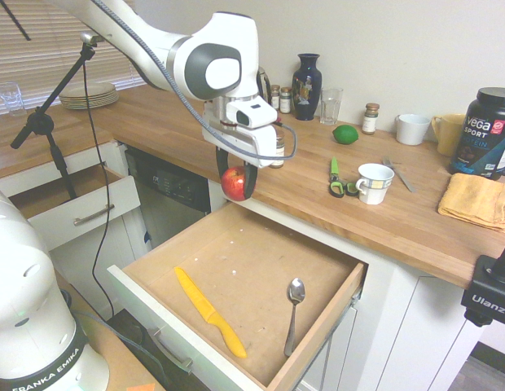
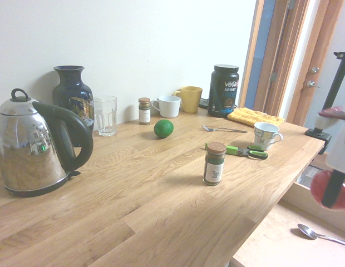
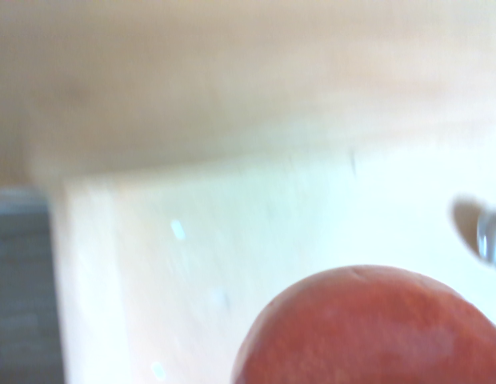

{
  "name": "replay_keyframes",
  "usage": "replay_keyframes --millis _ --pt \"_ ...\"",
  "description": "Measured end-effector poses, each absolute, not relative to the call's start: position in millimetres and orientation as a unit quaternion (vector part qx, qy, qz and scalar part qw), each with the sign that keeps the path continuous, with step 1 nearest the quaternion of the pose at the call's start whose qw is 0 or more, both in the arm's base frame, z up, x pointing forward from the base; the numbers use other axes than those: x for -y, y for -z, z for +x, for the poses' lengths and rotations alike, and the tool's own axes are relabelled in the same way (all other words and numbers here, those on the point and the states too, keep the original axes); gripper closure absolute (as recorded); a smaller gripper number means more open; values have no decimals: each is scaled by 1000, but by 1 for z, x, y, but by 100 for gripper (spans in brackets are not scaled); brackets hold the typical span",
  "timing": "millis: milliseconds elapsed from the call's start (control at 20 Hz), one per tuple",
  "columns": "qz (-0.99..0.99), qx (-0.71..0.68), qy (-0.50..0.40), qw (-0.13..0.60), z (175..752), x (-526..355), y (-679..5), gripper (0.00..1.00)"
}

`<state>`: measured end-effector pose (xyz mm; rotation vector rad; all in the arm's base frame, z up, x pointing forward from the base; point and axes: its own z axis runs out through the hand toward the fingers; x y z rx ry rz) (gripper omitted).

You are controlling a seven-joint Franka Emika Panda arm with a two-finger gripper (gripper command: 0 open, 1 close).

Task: Put red apple in the drawer

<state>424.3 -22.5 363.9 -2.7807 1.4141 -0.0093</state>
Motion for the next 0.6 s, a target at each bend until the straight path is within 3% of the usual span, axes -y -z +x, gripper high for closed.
replay_keyframes --millis 600 --pt "-884 -468 -6 8 405 39 -283 100"
